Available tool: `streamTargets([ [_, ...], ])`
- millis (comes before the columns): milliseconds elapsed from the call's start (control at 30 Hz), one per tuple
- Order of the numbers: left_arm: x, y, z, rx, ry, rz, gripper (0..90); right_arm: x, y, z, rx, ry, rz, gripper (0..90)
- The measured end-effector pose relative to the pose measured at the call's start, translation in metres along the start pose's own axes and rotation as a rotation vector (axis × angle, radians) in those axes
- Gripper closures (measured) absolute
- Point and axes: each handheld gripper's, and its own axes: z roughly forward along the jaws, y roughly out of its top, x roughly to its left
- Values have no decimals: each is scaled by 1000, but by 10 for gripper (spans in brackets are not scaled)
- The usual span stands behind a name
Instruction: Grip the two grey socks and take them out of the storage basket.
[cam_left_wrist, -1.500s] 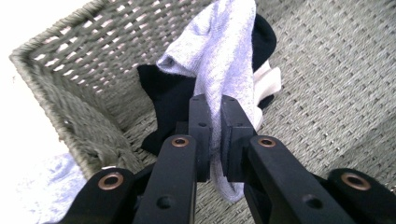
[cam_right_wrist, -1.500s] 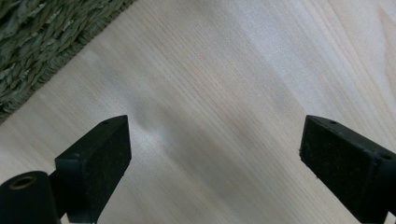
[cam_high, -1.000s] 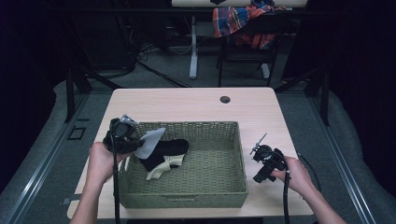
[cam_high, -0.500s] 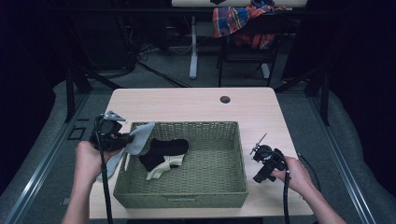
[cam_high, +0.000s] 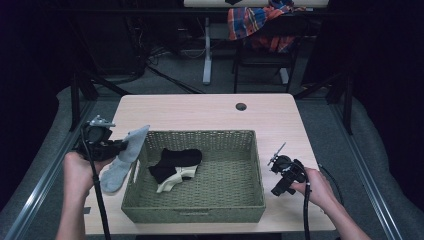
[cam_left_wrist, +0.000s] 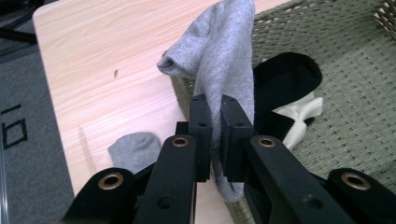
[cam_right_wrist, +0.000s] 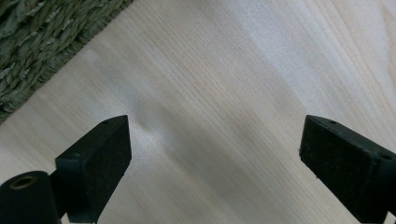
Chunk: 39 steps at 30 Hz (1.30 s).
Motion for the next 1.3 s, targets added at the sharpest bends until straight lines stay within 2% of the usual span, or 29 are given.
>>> streamTargets([
  [67,5,-2,-1,10,14,-11,853,-1,0,-1,12,-1,-10,87],
  [100,7,-3,-1,11,25,-13,853,0,0,1,-10,1,6,87],
  [167,11,-5,0,18,33,-22,853,0,0,0,-3,-8,-4,87],
  [267,16,-9,1,24,38,-40,853,0,0,0,-9,1,6,88],
  [300,22,-12,3,29,40,-63,853,0,0,0,-7,0,5,88],
  [333,22,-12,3,29,40,-63,853,0,0,0,-6,-1,3,88],
  [433,32,-19,5,33,46,-99,853,1,0,0,-8,1,6,88],
  [600,39,-24,9,55,51,-117,853,0,0,1,-9,2,7,88],
  [633,43,-27,13,62,54,-133,853,0,0,0,1,1,1,88],
  [833,53,-36,22,84,65,-169,853,0,-1,0,-8,1,6,89],
  [900,56,-40,26,96,68,-178,853,0,0,-1,3,-9,-2,89],
  [1033,60,-45,33,117,63,-190,853,0,-1,0,-8,2,6,89],
  [1100,63,-48,39,123,50,-205,853,0,0,-1,3,-8,-1,89],
  [1300,66,-53,47,146,50,-213,853,1,0,0,-8,1,6,89],
])
